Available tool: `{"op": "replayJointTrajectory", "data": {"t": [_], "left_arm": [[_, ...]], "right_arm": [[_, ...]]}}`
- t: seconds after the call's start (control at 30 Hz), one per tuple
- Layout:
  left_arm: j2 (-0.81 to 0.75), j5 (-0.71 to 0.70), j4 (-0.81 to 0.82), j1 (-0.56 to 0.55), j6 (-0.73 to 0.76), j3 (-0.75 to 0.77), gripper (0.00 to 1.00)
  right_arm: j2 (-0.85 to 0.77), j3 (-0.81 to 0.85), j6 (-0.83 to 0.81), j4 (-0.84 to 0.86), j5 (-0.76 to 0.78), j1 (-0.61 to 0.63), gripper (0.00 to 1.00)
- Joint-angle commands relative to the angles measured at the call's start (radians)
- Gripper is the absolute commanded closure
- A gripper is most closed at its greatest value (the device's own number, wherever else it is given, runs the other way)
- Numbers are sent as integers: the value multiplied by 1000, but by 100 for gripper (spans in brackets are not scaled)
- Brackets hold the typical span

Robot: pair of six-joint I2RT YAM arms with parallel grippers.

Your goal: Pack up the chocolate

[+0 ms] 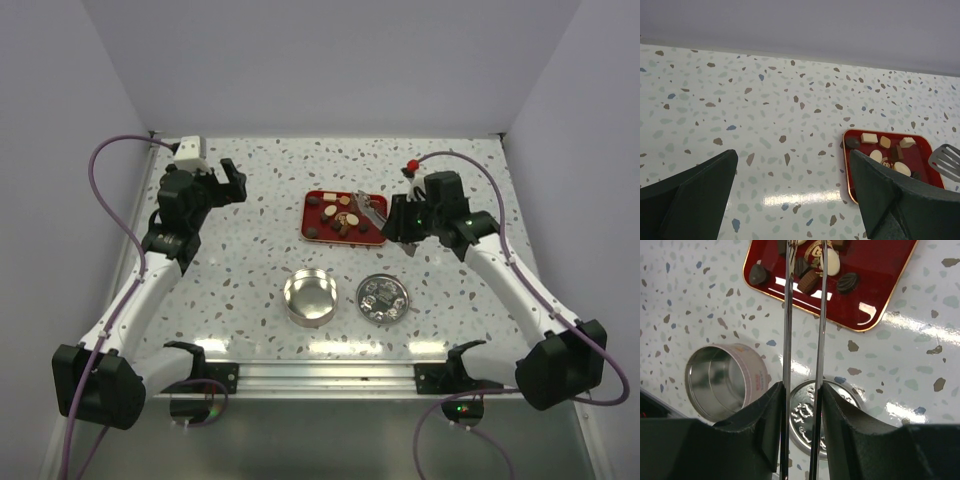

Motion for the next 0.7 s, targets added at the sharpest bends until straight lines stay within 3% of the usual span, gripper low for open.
{"op": "replayJointTrajectory", "data": {"t": [0.0, 0.37, 0.67], "left_arm": [[-7, -7, 20, 5, -6, 6, 0], [-1, 2, 23, 5, -12, 10, 0], [-1, 2, 22, 5, -14, 9, 0]], "right_arm": [[13, -5, -28, -15, 36, 28, 62], [8, -30, -37, -99, 158, 74, 62], [10, -73, -29, -72, 183, 86, 60]]}}
